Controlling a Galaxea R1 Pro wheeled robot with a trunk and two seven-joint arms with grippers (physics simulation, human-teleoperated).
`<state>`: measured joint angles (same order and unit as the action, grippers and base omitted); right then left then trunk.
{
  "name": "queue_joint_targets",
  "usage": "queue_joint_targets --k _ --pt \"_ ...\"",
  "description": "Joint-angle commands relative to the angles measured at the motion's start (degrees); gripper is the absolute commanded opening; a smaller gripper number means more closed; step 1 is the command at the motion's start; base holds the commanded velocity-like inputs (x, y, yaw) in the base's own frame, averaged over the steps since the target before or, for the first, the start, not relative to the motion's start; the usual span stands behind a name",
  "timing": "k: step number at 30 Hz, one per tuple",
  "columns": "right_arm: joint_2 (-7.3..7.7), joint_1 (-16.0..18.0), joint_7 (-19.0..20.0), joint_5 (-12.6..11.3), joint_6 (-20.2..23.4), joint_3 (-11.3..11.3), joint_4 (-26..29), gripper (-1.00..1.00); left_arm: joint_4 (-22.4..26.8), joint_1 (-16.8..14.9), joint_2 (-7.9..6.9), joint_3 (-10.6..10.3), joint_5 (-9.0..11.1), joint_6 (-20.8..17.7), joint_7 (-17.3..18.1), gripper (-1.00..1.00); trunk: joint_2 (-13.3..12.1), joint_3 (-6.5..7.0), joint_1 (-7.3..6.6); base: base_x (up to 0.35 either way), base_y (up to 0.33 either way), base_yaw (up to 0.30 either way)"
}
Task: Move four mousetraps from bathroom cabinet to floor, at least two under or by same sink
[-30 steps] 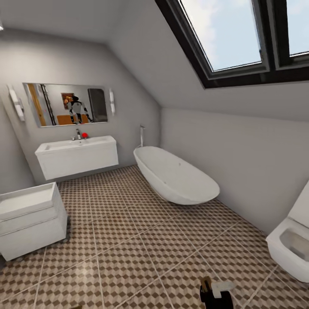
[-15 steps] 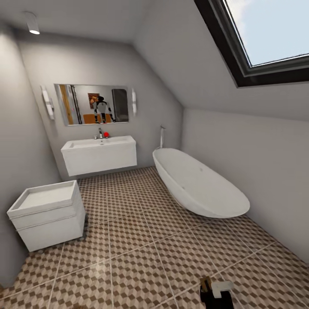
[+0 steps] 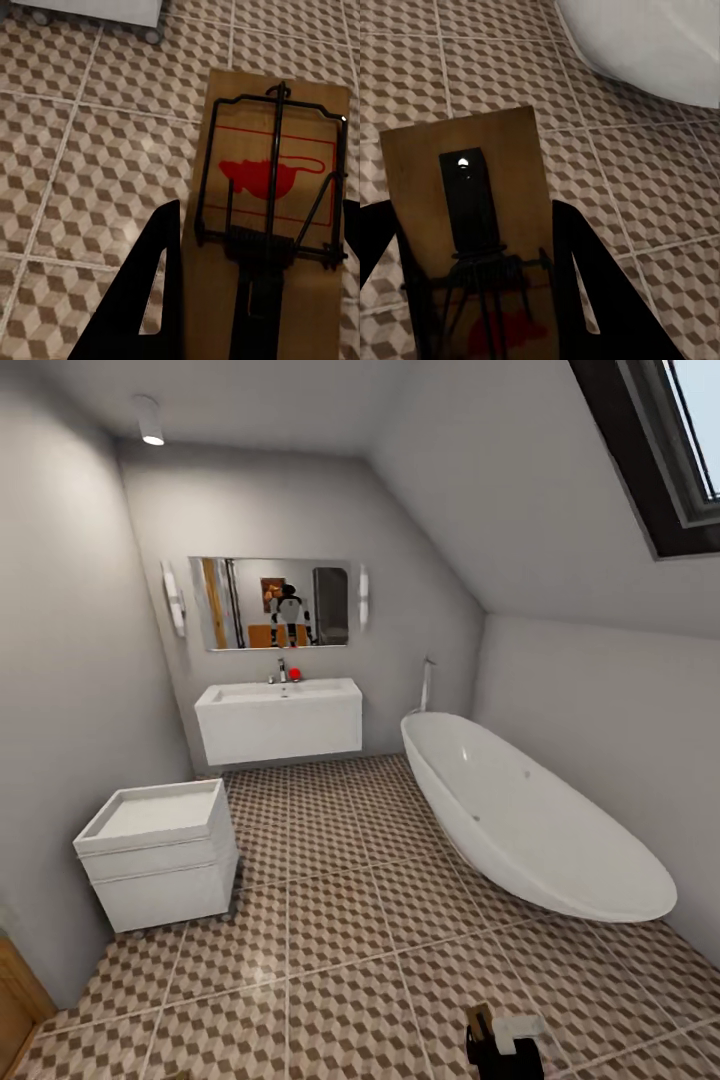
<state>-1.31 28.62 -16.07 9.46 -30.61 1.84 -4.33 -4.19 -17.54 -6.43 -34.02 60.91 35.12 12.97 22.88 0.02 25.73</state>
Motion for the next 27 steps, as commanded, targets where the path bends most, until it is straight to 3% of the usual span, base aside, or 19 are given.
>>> queue_joint_targets --k 1,13,27 --pt "-0.01 0.1 -0.4 0.3 -0.2 0.2 -0.2 -1.00 -0.2 -0.1 0.03 -0.3 0.4 0.2 0.2 -1.00 0.0 -0.02 0.06 0.323 0.000 0.286" --pt "-0.01 0.1 -0.3 0.3 -0.2 0.2 -0.2 -1.00 -0.2 0.0 0.10 -0.3 0.4 0.2 0.1 -1.00 0.0 -0.02 0.06 0.323 -0.011 0.066" --pt "-0.01 0.0 -0.1 0.4 -0.2 0.2 -0.2 -1.00 -0.2 -0.1 -0.26 -0.3 0.4 0.2 0.1 -1.00 0.0 -0.02 0.06 0.323 -0.110 0.000"
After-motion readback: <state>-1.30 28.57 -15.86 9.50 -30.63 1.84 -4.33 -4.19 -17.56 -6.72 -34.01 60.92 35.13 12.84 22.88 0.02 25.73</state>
